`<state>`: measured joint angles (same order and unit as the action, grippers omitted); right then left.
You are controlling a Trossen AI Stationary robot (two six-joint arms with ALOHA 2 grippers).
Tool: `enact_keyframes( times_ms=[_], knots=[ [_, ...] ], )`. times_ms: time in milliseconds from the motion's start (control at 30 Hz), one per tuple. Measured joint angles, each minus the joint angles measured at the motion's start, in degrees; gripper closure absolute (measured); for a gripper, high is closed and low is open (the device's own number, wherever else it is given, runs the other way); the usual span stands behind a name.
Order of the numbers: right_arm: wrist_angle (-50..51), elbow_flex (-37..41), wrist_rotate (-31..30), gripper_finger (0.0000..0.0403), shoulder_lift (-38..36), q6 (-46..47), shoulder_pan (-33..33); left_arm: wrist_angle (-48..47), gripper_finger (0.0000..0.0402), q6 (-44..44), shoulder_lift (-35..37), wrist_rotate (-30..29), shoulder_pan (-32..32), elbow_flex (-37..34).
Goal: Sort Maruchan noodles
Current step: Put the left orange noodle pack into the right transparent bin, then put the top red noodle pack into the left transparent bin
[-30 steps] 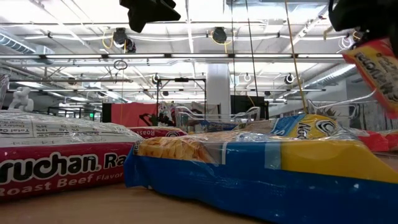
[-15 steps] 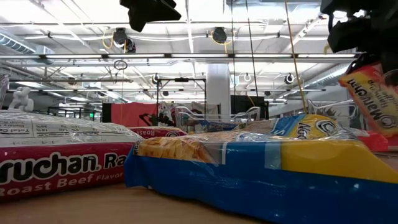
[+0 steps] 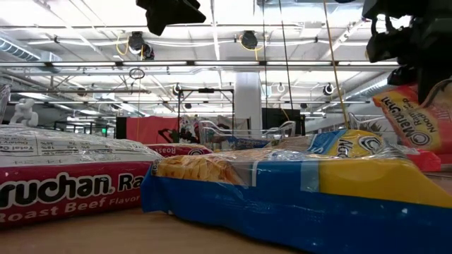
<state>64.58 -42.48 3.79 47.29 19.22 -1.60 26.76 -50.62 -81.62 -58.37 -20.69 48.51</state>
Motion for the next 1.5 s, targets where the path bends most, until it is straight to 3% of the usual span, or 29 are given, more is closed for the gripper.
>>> enact_keyframes(
  times_ms=[233, 467, 733, 967, 1100, 1300, 1500],
  knots=[
    [0.44, -1.62, -5.95, 0.0177, 0.04, 0.57, 0.04, -0.01, 0.0185, 0.43, 0.0, 0.38, 0.0, 0.0],
    [-1.25, -8.15, -18.01, 0.0177, 0.02, 0.04, 0.08, 0.01, 0.0185, 1.67, 0.0, 3.54, -0.02, 0.0],
    [-23.7, -8.94, -18.75, 0.0177, 1.51, -4.37, 2.24, -2.18, 0.0185, 4.1, 0.0, 3.67, -0.19, -0.02],
    [-43.35, -8.35, -18.86, 0.0177, 9.3, -10.7, 7.27, -11.51, 0.0186, 15.18, 2.22, 4.62, -1.25, 0.16],
    [-51.23, -8.31, -18.88, 0.0177, 14.67, -14.12, 9.29, -21.62, 0.0186, 24.8, 4.83, 12.06, -1.09, 2.32],
    [-56.57, -8.26, -20.02, 0.0177, 19.45, -21.0, 11.42, -38.46, 0.0186, 42.37, 5.95, 28.63, -0.38, 6.31],
    [-56.54, -8.28, -23.42, 0.0177, 19.43, -23.33, 12.26, -56.79, 0.0186, 58.69, 5.97, 36.43, 0.74, 9.92]
  ],
)
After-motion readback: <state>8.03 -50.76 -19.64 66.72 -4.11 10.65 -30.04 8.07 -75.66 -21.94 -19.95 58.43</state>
